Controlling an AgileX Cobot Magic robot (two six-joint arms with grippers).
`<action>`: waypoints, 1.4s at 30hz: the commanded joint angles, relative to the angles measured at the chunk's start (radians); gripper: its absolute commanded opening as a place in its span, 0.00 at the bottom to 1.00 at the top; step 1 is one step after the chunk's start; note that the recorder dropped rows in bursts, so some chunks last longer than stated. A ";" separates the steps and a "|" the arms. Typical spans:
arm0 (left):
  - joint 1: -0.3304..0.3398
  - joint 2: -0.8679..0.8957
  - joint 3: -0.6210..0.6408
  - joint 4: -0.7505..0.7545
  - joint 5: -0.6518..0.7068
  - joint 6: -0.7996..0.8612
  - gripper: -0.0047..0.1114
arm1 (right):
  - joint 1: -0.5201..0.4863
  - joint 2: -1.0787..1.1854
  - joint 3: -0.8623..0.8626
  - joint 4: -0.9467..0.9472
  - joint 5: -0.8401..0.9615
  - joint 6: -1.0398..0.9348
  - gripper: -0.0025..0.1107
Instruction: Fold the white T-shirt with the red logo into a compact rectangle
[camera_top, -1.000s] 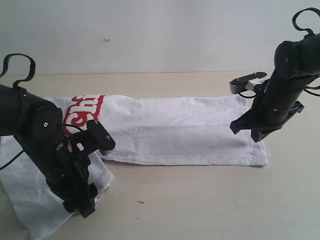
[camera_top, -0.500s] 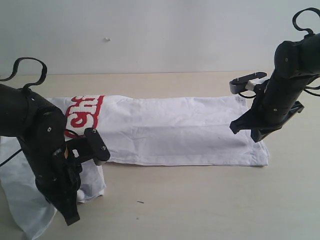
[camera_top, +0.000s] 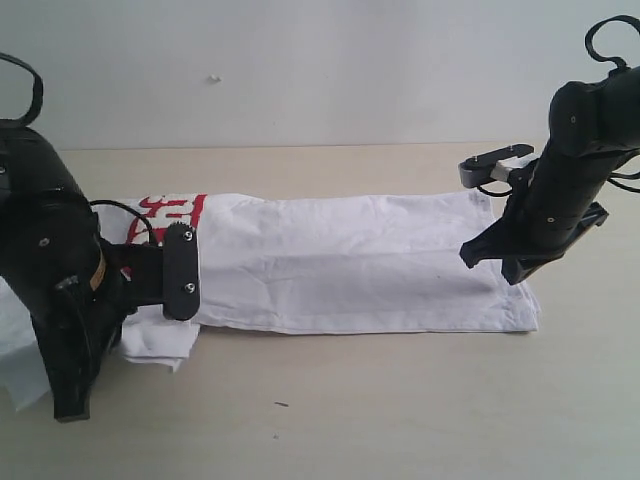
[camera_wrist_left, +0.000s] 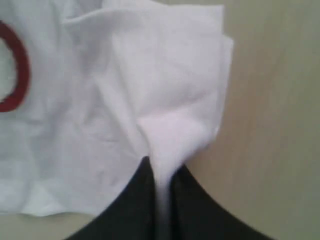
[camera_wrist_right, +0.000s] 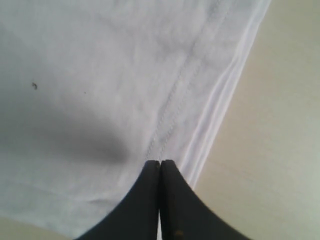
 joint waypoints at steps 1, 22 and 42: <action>-0.015 -0.004 0.002 0.275 -0.056 0.002 0.04 | 0.000 -0.010 0.001 0.000 0.001 -0.008 0.02; 0.117 0.222 -0.061 1.302 -0.347 -0.602 0.11 | 0.000 -0.010 0.001 0.000 -0.050 -0.008 0.02; 0.171 0.253 -0.252 0.255 -0.459 -0.642 0.04 | 0.000 -0.010 0.001 0.000 -0.066 -0.008 0.02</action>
